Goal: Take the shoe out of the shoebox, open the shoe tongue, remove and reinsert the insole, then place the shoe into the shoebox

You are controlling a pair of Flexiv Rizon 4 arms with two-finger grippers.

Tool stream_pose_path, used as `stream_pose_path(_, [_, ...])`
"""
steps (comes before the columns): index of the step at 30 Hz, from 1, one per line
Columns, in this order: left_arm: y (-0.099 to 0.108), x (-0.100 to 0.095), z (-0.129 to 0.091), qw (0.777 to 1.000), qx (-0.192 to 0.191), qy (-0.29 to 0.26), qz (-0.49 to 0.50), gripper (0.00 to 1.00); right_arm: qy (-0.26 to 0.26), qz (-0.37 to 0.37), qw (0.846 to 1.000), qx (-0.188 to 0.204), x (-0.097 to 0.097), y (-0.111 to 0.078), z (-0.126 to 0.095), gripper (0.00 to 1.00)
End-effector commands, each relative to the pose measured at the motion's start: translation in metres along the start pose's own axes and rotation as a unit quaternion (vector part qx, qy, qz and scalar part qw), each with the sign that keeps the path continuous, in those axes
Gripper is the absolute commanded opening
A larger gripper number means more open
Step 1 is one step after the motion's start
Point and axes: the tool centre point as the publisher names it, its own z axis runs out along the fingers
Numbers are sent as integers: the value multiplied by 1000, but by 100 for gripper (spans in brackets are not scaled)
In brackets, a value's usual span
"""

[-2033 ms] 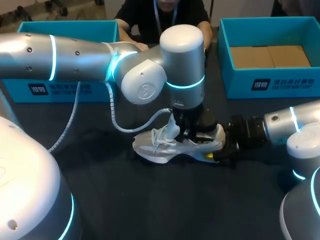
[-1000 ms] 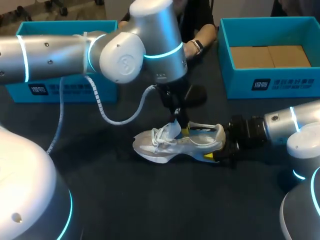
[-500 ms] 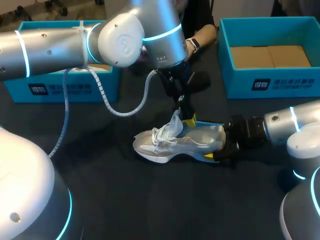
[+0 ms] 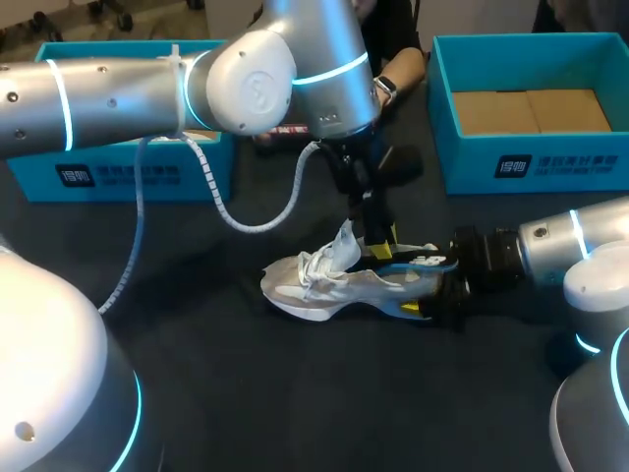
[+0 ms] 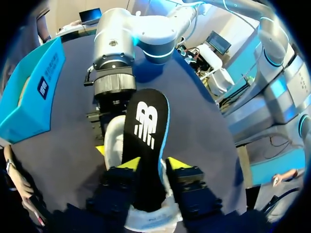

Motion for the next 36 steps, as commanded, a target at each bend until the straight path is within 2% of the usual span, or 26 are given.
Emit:
stream_pose_path(1, [2, 11, -2, 1000, 0, -28, 9, 89, 0, 0, 1000, 2, -3, -3, 6, 0])
stream_pose_path(8, [-3, 20, -2, 995, 13, -89, 36, 93, 0, 0, 1000, 2, -3, -3, 6, 0])
stream_pose_path(11, [-3, 21, 0, 994, 26, -102, 41, 90, 0, 0, 1000, 2, -3, -3, 6, 0])
stream_pose_path(17, [-1, 13, 1, 992, 22, -111, 53, 90, 0, 0, 1000, 2, -3, -3, 6, 0])
stream_pose_path(26, [0, 13, 9, 983, 11, -158, 87, 90, 0, 0, 1000, 2, -3, -3, 6, 0])
stream_pose_path(36, [2, 10, 8, 982, 17, -169, 87, 92, 0, 0, 1000, 2, -3, -3, 6, 0])
